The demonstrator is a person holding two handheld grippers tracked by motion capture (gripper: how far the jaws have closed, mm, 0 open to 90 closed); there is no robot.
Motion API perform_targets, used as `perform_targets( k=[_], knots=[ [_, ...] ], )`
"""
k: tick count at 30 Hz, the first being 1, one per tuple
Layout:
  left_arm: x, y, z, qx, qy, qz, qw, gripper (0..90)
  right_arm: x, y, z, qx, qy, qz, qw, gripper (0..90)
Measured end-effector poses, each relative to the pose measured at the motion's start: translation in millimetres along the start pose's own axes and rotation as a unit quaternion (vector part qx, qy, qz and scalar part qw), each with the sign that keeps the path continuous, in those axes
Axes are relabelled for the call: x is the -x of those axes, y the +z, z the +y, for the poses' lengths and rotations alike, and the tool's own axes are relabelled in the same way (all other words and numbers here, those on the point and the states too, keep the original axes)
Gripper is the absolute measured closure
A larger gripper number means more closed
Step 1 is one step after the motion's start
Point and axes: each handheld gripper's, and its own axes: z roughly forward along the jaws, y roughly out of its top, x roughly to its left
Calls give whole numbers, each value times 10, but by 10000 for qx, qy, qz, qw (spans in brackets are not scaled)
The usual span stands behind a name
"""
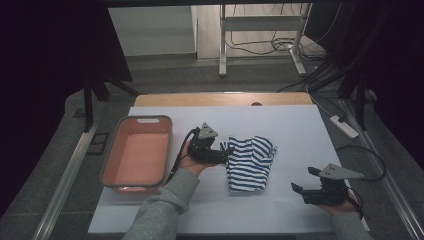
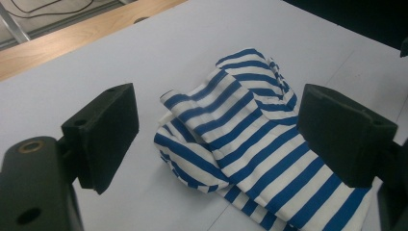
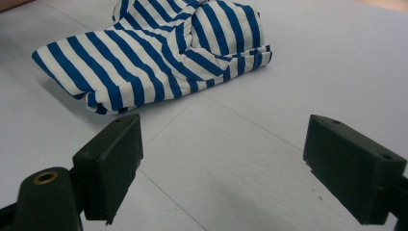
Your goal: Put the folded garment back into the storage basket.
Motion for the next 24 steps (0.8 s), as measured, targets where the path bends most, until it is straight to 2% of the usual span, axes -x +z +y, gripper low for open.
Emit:
perform_targets(
  k=[8,11,24],
  knots=[
    [19,97,13,-139,68,60,9999,151,3,-1,-3,8,11,-1,10000,144],
    [17,137,19,-205,1,-3,9998,161,5,-3,-3,7,11,-2,10000,144],
    [14,210,60,-152,-102,-239,9995,157,7,-5,-2,3,10,-3,10000,144]
  ],
)
